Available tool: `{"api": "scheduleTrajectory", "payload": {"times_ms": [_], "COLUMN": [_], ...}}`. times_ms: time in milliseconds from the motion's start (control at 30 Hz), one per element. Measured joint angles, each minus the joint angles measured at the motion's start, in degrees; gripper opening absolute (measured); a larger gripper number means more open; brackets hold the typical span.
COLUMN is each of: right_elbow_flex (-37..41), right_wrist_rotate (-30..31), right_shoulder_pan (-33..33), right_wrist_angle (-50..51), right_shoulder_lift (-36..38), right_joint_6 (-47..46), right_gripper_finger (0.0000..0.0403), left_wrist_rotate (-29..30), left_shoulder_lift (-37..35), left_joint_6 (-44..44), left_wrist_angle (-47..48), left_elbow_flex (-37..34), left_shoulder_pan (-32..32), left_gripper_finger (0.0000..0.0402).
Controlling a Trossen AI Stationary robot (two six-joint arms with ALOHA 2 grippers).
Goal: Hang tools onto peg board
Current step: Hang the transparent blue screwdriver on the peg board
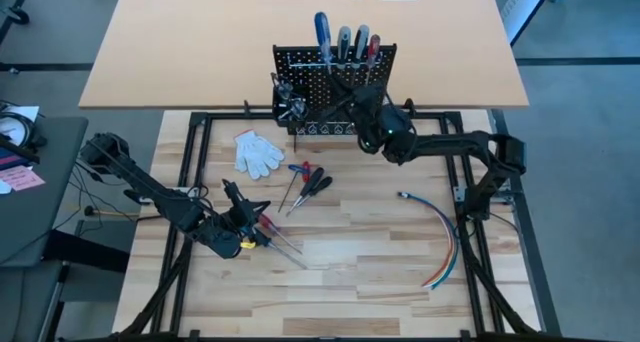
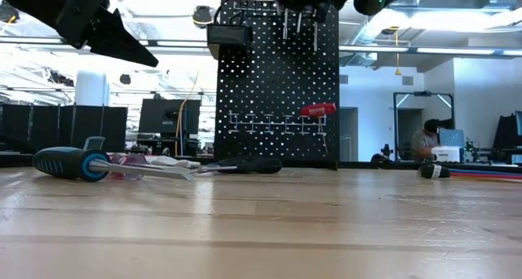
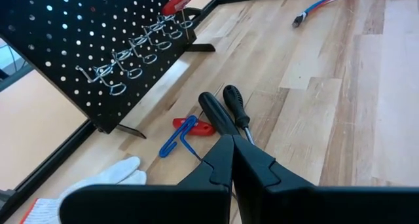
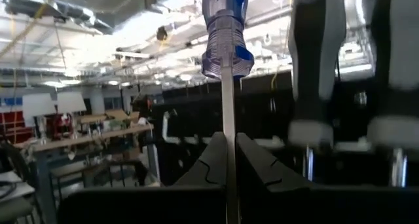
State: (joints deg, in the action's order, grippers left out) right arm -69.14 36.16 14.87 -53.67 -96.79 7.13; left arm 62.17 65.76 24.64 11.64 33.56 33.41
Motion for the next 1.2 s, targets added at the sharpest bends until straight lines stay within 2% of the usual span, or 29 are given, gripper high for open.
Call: {"api": "scheduleTrajectory", "payload": {"times_ms": [833, 1033, 1200], "right_elbow_flex": [0.0, 0.0, 0.0], "right_wrist_rotate": [-1.3, -1.8, -1.7], "right_shoulder_pan": [3.4, 3.8, 3.7], "right_wrist_angle": [8.4, 12.3, 14.8], "right_shoulder_lift": [0.0, 0.0, 0.0], "right_joint_6": [-8.7, -10.2, -8.2], "right_gripper_finger": [0.0021, 0.0044, 0.0080], "left_wrist_rotate": [0.0, 0.1, 0.1], "left_shoulder_lift": [0.0, 0.0, 0.0], "left_joint_6": [0.2, 0.2, 0.2], "left_wrist_angle": [-0.1, -0.1, -0.1], "left_elbow_flex": [0.0, 0.0, 0.0], "left_shoulder_pan": [0.0, 0.0, 0.0], "left_gripper_finger": [0.0000, 0.0000, 0.0000]}}
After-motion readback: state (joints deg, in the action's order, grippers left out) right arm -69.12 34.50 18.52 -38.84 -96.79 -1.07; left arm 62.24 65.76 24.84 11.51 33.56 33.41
